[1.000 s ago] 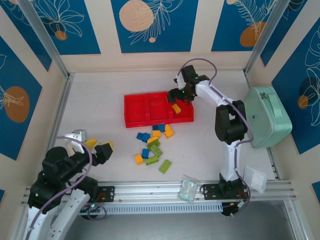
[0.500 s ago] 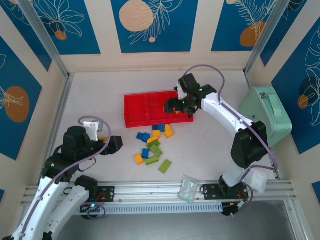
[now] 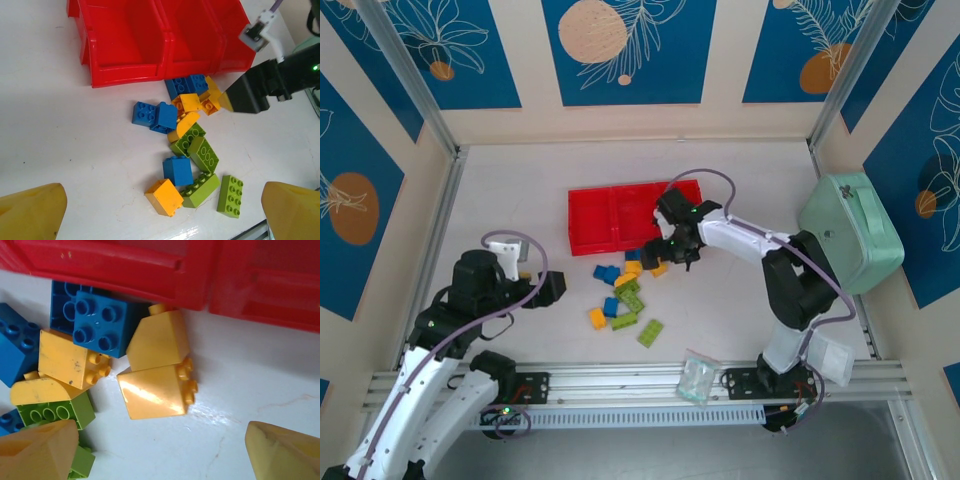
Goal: Sort the legos into containers by color
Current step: Pick up the lego from the center of the table.
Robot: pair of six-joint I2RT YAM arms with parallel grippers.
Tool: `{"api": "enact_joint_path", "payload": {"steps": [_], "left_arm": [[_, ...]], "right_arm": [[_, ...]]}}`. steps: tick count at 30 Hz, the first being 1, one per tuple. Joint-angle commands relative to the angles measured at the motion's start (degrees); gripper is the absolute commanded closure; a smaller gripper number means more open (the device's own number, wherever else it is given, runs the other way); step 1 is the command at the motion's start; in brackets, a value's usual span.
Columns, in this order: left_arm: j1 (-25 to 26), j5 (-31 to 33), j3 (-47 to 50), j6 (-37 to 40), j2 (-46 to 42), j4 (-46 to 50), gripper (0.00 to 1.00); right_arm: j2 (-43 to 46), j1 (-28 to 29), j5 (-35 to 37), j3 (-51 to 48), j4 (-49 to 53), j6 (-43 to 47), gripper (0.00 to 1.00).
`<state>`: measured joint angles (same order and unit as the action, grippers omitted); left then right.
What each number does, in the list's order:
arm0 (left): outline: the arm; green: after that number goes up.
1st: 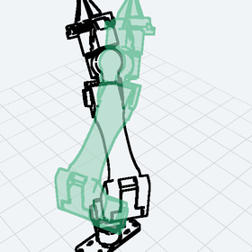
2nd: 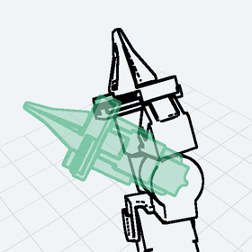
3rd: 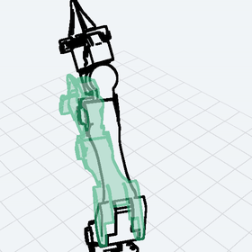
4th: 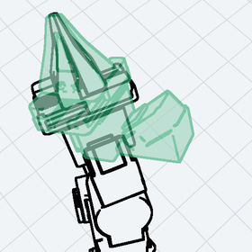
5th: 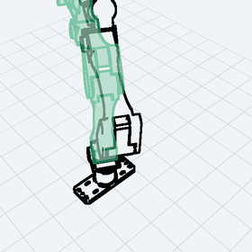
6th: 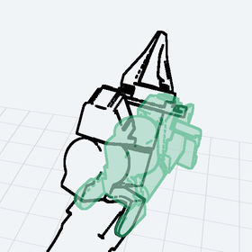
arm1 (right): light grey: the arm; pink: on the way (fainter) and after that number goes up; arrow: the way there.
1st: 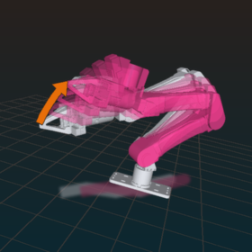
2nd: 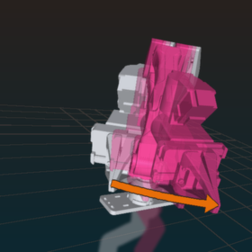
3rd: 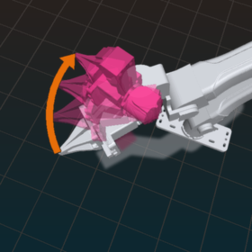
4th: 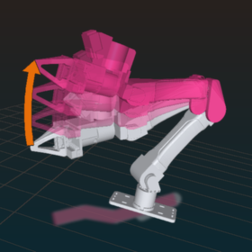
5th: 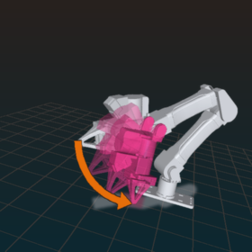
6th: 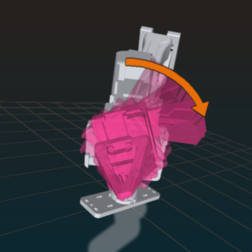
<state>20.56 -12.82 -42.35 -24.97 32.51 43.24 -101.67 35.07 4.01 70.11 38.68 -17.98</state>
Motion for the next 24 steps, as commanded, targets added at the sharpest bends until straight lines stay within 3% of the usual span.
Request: {"api": "enact_joint_path", "payload": {"steps": [1, 21, 24], "left_arm": [[0.28, 0.34, 0.46, 1.64, 0.83, -0.97, 0.01], [0.35, 1.88, 0.06, 1.05, 1.5, -0.09, 0.01], [0.28, 2.18, 0.06, 1.11, 1.19, -0.09, 0.01]], "right_arm": [[-2.94, 1.69, 2.06, 2.31, 0.5, 5.13, 0.14], [-9.07, 4.52, 10.2, 5.27, 3.63, 10.24, 0.32], [-9.23, 4.9, 10.78, 5.15, 3.42, 10.2, 0.38]]}}
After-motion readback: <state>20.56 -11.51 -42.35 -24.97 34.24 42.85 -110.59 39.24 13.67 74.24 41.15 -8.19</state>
